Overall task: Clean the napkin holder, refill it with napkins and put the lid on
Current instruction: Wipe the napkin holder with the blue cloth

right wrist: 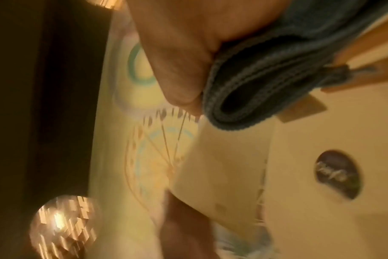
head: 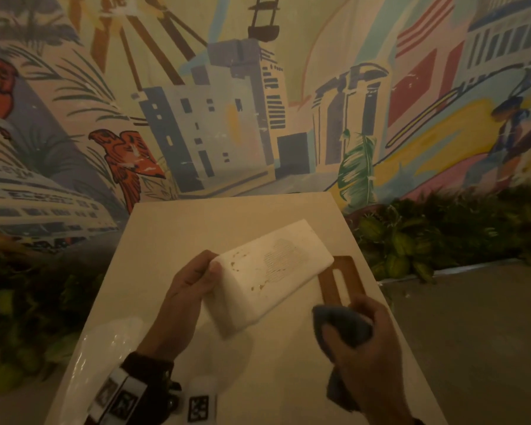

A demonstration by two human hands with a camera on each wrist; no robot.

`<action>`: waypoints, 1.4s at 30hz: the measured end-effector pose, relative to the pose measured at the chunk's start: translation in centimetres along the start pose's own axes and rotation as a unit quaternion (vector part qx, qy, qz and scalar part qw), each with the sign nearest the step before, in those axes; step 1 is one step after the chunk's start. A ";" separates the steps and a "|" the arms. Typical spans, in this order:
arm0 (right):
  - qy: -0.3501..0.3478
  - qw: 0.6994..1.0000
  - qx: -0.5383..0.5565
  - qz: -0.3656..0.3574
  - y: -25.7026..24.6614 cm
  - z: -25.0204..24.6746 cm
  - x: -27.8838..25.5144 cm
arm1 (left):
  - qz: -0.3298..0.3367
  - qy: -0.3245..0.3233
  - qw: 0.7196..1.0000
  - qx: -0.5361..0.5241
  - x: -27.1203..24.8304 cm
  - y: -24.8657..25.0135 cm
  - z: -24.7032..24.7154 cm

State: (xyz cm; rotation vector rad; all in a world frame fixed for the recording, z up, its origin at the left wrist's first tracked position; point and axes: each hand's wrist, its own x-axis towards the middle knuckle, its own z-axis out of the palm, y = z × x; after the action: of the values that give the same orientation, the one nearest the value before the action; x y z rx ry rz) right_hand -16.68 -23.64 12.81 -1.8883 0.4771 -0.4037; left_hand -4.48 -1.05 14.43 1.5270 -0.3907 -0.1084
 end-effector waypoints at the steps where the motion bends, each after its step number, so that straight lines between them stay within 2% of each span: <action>1: -0.001 0.999 0.042 0.016 -0.8 -0.8 0.3 | -0.006 0.000 1.000 0.000 0.1 -0.2 -0.2; 4: -0.011 0.993 0.114 0.002 -3.0 -1.6 1.6 | -0.013 -0.002 1.000 -0.004 0.3 -0.8 -0.5; 6: 0.012 0.995 0.072 -0.068 -3.9 -0.7 2.5 | -0.010 -0.010 1.000 -0.018 0.5 -1.2 -0.6; 8: 0.022 0.985 0.005 -0.169 -4.8 1.2 2.8 | -0.009 -0.021 0.999 -0.048 0.5 -1.2 -0.4; 11: -0.044 0.949 -0.070 -0.303 -5.7 5.1 2.3 | -0.012 -0.040 0.997 -0.066 0.3 -1.8 -0.1; 12: -0.084 0.931 -0.110 -0.336 -5.8 6.4 1.9 | -0.020 -0.019 0.997 -0.074 0.5 -2.1 -0.2; 14: -0.127 0.880 -0.226 -0.398 -5.5 8.5 1.0 | -0.052 -0.021 0.992 -0.110 0.7 -2.1 0.1; 15: -0.143 0.866 -0.263 -0.401 -5.3 9.3 0.4 | -0.066 -0.033 0.992 -0.106 0.9 -2.1 0.1; 17: -0.175 0.865 -0.272 -0.383 -4.4 9.5 -0.3 | -0.088 -0.040 0.989 -0.116 0.8 -2.1 -0.4; 18: -0.177 0.863 -0.275 -0.385 -3.8 9.0 -0.3 | -0.083 -0.006 0.990 -0.115 0.5 -1.8 -0.4; 20: -0.168 0.862 -0.285 -0.383 -2.1 7.4 0.3 | -0.053 0.000 0.989 -0.136 0.3 -2.3 -1.1; 21: -0.155 0.871 -0.285 -0.369 -1.2 6.7 1.0 | -0.034 -0.016 0.988 -0.149 -0.1 -2.3 -1.1; 24: -0.110 0.914 -0.265 -0.285 0.1 5.4 3.6 | -0.035 -0.001 0.989 -0.145 0.2 -2.8 -1.5; 26: -0.100 0.924 -0.259 -0.262 -0.6 5.9 4.4 | -0.027 -0.004 0.989 -0.145 0.3 -3.0 -1.1; 28: -0.109 0.913 -0.277 -0.278 -2.3 7.2 3.5 | -0.027 -0.012 0.988 -0.149 0.2 -3.3 -0.6; 30: -0.119 0.888 -0.301 -0.326 -3.8 8.5 1.3 | -0.034 -0.019 0.987 -0.155 0.3 -3.1 0.0; 32: -0.140 0.853 -0.320 -0.387 -3.8 9.1 -0.7 | -0.043 -0.010 0.989 -0.144 0.2 -2.6 0.0; 34: -0.163 0.836 -0.315 -0.420 -2.2 8.2 -1.2 | -0.031 -0.007 0.986 -0.161 0.2 -2.8 -0.5; 36: -0.149 0.847 -0.296 -0.415 0.0 6.4 -0.2 | -0.015 -0.003 0.984 -0.177 0.1 -3.3 -1.1; 38: -0.110 0.881 -0.280 -0.365 1.3 4.9 1.9 | -0.014 0.004 0.985 -0.174 0.1 -3.8 -1.6; 40: -0.069 0.912 -0.264 -0.306 1.1 4.4 3.6 | -0.011 0.009 0.987 -0.161 0.0 -3.7 -1.5; 42: -0.051 0.923 -0.262 -0.277 -0.3 5.3 3.7 | -0.008 0.005 0.988 -0.155 0.0 -3.4 -1.1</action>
State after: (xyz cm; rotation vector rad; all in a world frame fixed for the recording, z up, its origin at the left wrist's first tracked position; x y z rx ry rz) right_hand -10.85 -21.24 11.40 -2.5558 -0.0495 -0.5837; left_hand -3.51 -0.20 11.07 1.2229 -0.3354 -0.1664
